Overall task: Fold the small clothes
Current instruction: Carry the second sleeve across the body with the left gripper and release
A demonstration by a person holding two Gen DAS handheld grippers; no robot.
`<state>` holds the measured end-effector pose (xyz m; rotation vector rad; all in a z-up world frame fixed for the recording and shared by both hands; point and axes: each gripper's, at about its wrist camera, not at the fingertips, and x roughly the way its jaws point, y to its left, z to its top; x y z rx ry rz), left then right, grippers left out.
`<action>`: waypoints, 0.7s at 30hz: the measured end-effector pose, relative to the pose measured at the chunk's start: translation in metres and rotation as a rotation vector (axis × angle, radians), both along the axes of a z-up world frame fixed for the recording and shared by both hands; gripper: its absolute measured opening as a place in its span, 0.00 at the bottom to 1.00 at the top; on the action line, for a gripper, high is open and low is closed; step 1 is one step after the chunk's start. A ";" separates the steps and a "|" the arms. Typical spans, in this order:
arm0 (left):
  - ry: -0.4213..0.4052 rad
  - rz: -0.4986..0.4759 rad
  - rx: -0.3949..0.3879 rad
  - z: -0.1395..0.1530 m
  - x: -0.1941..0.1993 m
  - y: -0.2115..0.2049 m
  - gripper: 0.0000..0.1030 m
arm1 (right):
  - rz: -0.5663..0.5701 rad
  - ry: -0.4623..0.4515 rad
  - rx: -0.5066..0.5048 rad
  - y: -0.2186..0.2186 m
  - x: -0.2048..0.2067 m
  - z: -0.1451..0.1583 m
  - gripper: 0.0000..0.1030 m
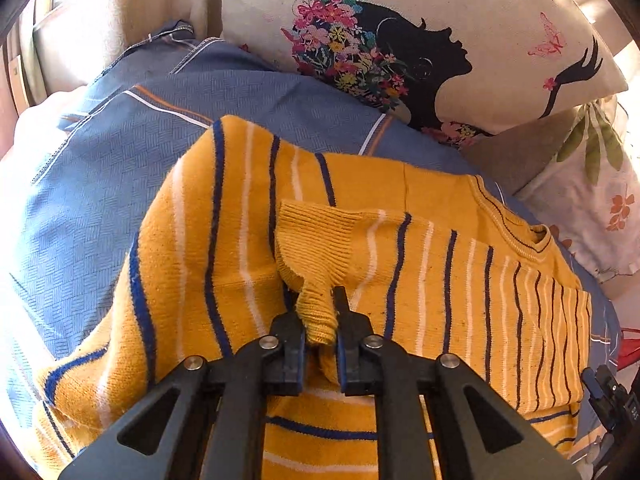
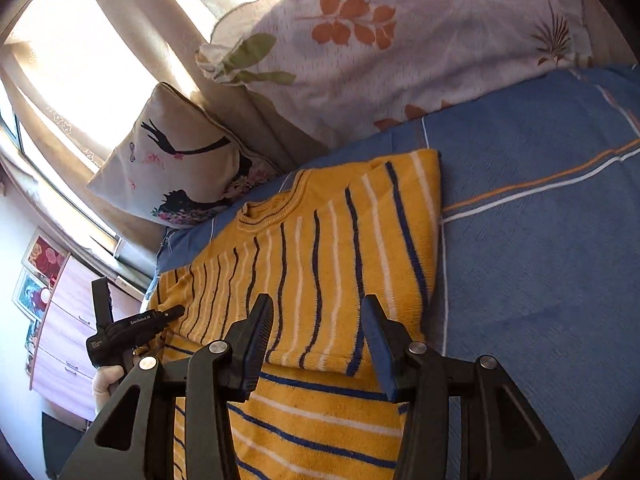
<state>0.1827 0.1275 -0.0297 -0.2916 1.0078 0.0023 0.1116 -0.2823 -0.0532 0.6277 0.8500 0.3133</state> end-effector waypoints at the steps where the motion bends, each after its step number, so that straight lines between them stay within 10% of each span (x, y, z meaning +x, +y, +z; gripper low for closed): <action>1: -0.006 -0.004 0.008 0.000 -0.001 0.000 0.13 | -0.001 0.033 0.010 0.000 0.007 -0.010 0.48; 6: -0.006 -0.021 -0.014 0.003 -0.005 0.006 0.21 | -0.052 0.054 0.033 -0.009 0.010 -0.025 0.43; 13: -0.057 -0.026 -0.099 0.037 -0.051 0.041 0.42 | -0.066 -0.002 -0.211 0.018 -0.005 0.016 0.48; 21: -0.133 0.193 -0.028 0.071 -0.131 0.153 0.53 | 0.071 -0.063 -0.272 0.071 -0.018 0.044 0.57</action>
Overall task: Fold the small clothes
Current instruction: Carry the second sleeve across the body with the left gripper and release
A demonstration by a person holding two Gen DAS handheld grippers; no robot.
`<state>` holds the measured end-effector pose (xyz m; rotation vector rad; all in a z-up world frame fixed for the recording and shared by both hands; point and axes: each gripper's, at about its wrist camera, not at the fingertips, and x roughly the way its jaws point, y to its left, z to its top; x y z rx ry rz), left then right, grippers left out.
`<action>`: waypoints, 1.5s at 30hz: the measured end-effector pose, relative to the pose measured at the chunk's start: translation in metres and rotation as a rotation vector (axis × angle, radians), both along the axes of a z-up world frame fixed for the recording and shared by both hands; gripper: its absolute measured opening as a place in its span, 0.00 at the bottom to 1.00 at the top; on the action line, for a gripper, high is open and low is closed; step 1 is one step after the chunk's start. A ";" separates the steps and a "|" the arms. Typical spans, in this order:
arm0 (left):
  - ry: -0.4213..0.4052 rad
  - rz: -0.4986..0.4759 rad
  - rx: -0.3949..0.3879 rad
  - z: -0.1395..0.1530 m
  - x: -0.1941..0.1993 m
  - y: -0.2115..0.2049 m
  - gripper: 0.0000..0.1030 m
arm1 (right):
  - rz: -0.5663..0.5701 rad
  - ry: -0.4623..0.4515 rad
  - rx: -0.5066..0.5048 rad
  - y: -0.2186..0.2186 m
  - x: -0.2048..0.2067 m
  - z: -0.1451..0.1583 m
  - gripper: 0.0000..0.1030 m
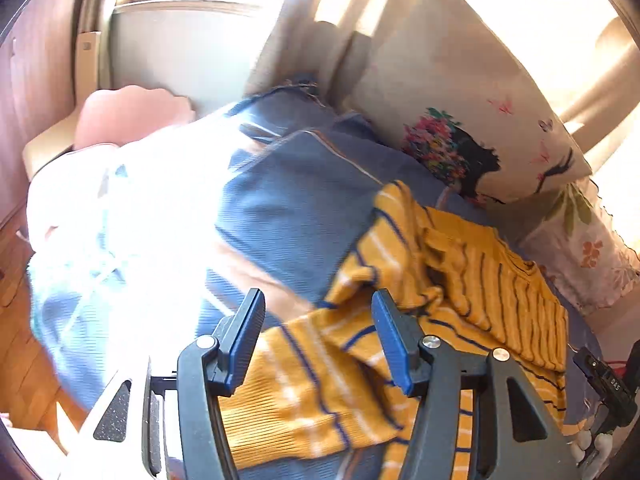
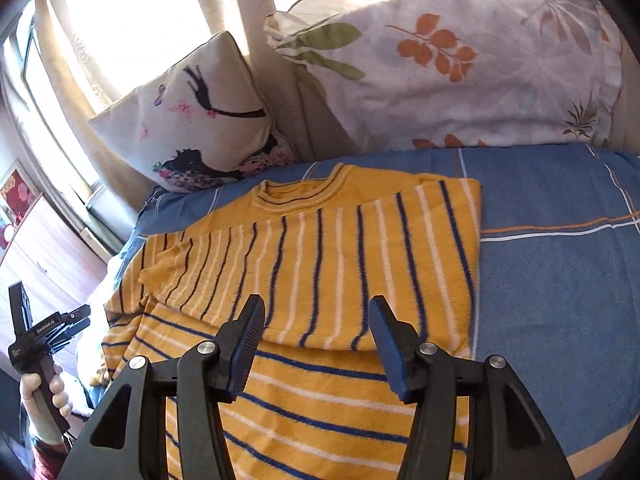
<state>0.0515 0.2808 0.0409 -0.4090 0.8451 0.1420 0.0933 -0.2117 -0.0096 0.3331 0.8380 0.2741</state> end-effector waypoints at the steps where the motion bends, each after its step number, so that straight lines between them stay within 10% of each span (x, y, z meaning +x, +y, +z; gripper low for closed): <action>1: 0.008 0.019 0.006 -0.002 -0.007 0.010 0.53 | 0.018 0.002 0.000 0.008 0.000 -0.001 0.57; 12: 0.117 -0.108 0.084 -0.054 -0.032 -0.010 0.53 | 0.113 0.047 -0.008 0.060 -0.008 -0.021 0.58; 13: 0.115 -0.112 0.135 -0.055 -0.031 -0.018 0.50 | 0.111 0.050 -0.008 0.061 -0.008 -0.021 0.58; 15: 0.122 -0.144 0.128 -0.055 -0.028 -0.023 0.12 | 0.100 0.055 -0.003 0.059 -0.009 -0.022 0.58; 17: 0.118 -0.146 0.021 -0.050 -0.024 -0.014 0.08 | 0.084 0.056 0.000 0.055 -0.009 -0.023 0.58; 30: -0.119 0.179 0.167 0.134 0.048 0.100 0.07 | -0.025 0.051 0.092 0.002 -0.018 -0.026 0.58; 37: -0.148 -0.091 0.184 0.153 0.096 -0.032 0.07 | -0.071 0.053 0.134 -0.026 -0.033 -0.026 0.58; 45: -0.027 -0.572 0.115 0.069 0.132 -0.283 0.07 | -0.169 0.058 0.179 -0.068 -0.059 -0.026 0.58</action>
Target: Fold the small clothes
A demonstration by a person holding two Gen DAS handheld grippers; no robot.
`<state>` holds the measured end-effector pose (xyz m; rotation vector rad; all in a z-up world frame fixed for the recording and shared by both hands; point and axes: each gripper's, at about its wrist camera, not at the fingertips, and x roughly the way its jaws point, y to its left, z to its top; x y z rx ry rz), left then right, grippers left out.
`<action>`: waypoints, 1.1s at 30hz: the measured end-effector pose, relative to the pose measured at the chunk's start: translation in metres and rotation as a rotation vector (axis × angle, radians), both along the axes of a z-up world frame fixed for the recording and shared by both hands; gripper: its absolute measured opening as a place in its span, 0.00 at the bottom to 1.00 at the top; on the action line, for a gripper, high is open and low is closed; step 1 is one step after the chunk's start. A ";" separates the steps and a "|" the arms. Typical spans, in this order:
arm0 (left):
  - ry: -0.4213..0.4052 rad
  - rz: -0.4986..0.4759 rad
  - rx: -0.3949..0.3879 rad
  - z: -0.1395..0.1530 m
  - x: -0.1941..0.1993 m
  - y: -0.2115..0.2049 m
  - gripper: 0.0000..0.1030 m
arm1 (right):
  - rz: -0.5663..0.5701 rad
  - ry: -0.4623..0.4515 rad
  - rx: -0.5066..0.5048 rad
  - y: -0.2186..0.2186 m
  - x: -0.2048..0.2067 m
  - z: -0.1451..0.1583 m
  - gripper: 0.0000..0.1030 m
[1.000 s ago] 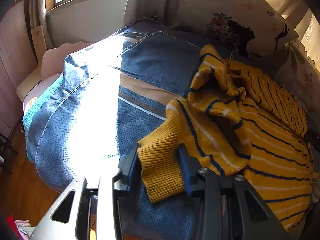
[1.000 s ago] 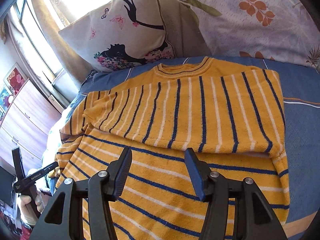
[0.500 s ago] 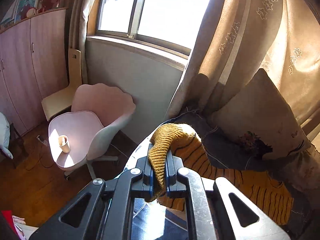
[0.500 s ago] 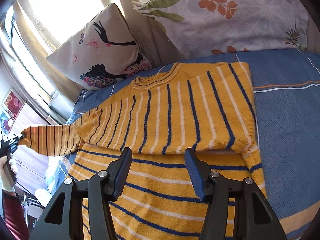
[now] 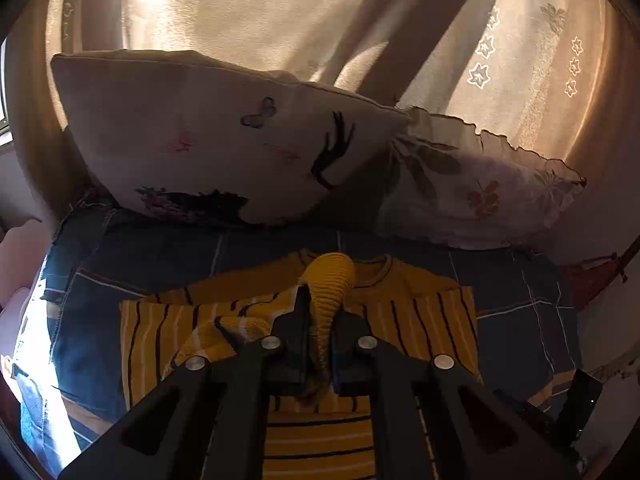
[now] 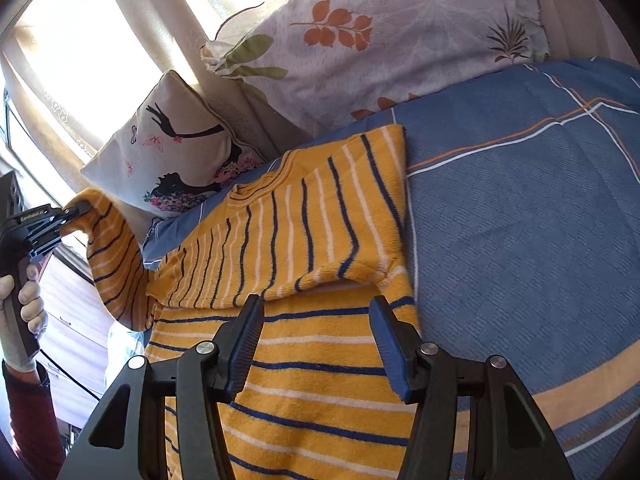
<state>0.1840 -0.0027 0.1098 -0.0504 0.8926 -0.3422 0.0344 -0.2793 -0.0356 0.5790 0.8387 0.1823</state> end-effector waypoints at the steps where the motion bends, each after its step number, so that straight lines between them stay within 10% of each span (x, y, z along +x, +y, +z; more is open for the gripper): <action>1: 0.015 -0.047 -0.011 -0.009 0.001 -0.028 0.07 | -0.013 0.003 -0.002 -0.006 -0.004 0.001 0.58; 6: 0.100 -0.236 -0.068 -0.061 -0.007 -0.136 0.09 | -0.080 0.015 -0.027 -0.034 -0.023 0.007 0.58; 11: 0.206 -0.332 -0.147 -0.090 -0.014 -0.157 0.21 | -0.122 0.029 -0.035 -0.053 -0.029 0.006 0.58; 17: 0.150 -0.216 -0.208 -0.078 -0.030 -0.075 0.44 | -0.089 0.003 -0.014 -0.046 -0.013 0.007 0.58; 24: 0.084 0.121 -0.068 -0.097 -0.013 0.048 0.45 | 0.007 -0.051 -0.045 -0.010 0.023 0.022 0.58; 33: 0.227 0.301 -0.057 -0.170 0.015 0.137 0.56 | 0.128 0.106 -0.108 0.042 0.106 -0.024 0.58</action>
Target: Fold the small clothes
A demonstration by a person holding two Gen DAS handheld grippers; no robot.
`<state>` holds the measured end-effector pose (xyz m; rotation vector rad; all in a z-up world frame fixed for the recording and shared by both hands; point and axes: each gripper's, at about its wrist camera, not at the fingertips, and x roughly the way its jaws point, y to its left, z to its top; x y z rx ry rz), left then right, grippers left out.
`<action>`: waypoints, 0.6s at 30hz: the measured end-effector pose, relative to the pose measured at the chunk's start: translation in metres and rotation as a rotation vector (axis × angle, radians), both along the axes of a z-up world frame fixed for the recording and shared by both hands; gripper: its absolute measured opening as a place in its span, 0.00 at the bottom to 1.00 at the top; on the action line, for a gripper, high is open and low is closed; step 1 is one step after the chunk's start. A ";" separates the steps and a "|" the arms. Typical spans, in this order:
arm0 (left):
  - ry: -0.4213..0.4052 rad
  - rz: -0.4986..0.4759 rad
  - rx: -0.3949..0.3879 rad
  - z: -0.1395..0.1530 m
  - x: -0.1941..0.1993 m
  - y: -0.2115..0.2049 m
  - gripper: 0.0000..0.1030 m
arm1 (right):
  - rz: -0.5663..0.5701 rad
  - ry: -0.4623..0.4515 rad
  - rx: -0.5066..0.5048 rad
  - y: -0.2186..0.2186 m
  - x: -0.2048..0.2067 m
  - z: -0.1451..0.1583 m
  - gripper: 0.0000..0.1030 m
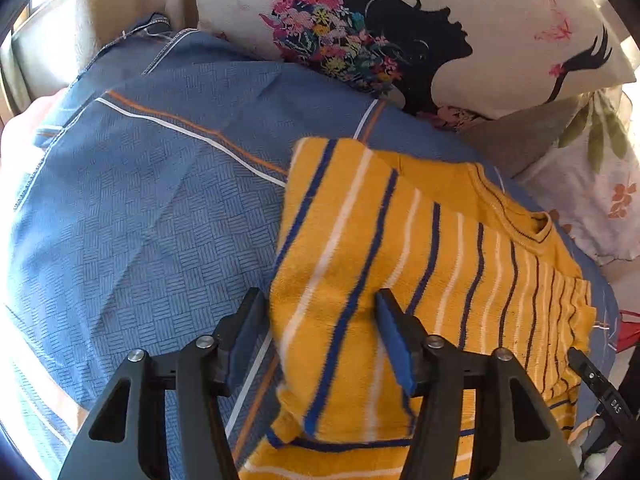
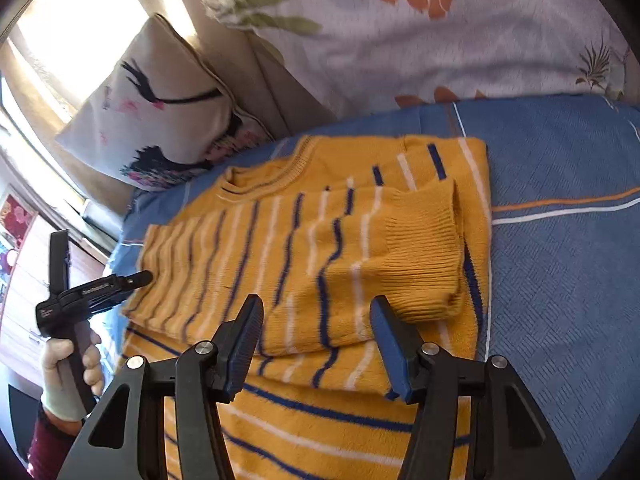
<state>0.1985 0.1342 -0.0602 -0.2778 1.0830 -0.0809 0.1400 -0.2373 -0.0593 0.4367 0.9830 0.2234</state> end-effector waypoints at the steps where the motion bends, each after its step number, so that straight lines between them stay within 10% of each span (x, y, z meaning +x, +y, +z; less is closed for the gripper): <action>1: -0.002 -0.007 -0.009 0.000 -0.001 0.003 0.56 | -0.012 -0.023 0.008 -0.002 0.001 -0.002 0.57; 13: -0.152 -0.101 -0.027 0.035 -0.037 0.016 0.54 | -0.095 -0.022 0.025 -0.020 -0.012 0.000 0.57; 18: -0.039 -0.122 0.082 0.003 -0.025 0.000 0.57 | -0.085 -0.063 0.059 -0.012 -0.029 0.004 0.59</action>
